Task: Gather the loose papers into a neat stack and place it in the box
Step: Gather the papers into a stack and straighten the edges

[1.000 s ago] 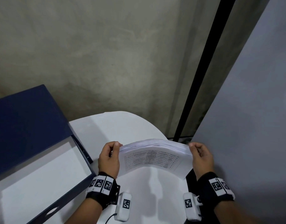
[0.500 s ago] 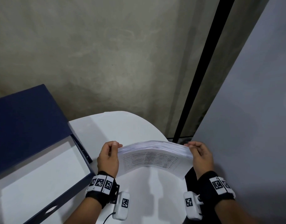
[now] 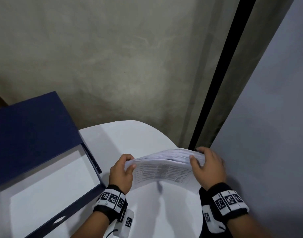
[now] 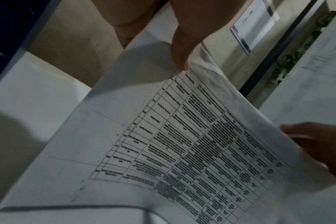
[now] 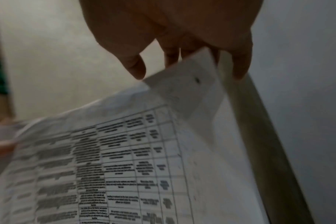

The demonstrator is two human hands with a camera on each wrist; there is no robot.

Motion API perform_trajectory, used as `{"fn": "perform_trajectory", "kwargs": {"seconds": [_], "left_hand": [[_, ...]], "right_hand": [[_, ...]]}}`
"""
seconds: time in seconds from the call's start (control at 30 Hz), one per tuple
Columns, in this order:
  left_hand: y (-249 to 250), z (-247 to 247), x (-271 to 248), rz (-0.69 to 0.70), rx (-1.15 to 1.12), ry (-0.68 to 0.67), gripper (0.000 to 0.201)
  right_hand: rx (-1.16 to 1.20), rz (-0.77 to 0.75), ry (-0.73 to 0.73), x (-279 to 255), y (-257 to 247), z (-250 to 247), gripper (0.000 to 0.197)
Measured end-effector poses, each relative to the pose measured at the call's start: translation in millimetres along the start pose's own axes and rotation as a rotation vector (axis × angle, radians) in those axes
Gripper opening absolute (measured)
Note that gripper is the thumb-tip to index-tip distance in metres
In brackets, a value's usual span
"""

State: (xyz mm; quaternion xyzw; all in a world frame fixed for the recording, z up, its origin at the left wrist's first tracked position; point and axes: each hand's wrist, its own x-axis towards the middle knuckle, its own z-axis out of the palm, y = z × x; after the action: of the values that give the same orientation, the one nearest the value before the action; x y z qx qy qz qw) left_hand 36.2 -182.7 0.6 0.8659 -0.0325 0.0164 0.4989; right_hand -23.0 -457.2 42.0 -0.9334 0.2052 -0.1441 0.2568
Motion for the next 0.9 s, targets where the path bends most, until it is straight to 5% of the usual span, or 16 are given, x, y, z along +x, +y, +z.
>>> {"fn": "perform_trajectory", "kwargs": {"seconds": [0.1,0.17,0.33,0.4,0.47,0.57,0.63,0.8,0.9], "left_hand": [[27.1,-2.0,1.8,0.189,0.112,-0.034,0.03],[51.4,-3.1,4.4,0.383,0.173,-0.075,0.035],[100.3,-12.0,19.0,0.676,0.237,0.002,0.036],[99.7,-24.0,25.9,0.624,0.247,0.193,0.039],[84.3,-34.4,33.0,0.421,0.187,0.306,0.063],[72.3,-37.1,38.6,0.081,-0.383,0.009,0.093],[73.2,-33.7,41.2,0.011,-0.657,-0.106,0.082],[78.2,-23.4,28.9,0.069,-0.531,-0.045,0.043],[61.6,-19.4,20.3,0.063,-0.493,-0.037,0.044]], "right_hand": [[-0.163,-0.413,-0.155,0.0,-31.8,-1.4,0.064],[-0.255,-0.561,-0.275,0.8,-57.8,1.7,0.07],[-0.074,-0.561,-0.257,14.0,-78.9,-5.2,0.021],[0.142,-0.447,-0.18,21.7,-70.7,-17.4,0.011],[0.473,-0.27,-0.177,28.1,-62.8,-29.8,0.01],[0.877,-0.17,-0.235,29.0,-62.8,-43.6,0.026],[0.969,-0.184,-0.18,25.1,-66.9,-40.3,0.031],[1.062,-0.074,-0.038,9.6,-62.9,-12.6,0.03],[1.002,-0.03,-0.079,-2.4,-48.9,5.4,0.045]]}}
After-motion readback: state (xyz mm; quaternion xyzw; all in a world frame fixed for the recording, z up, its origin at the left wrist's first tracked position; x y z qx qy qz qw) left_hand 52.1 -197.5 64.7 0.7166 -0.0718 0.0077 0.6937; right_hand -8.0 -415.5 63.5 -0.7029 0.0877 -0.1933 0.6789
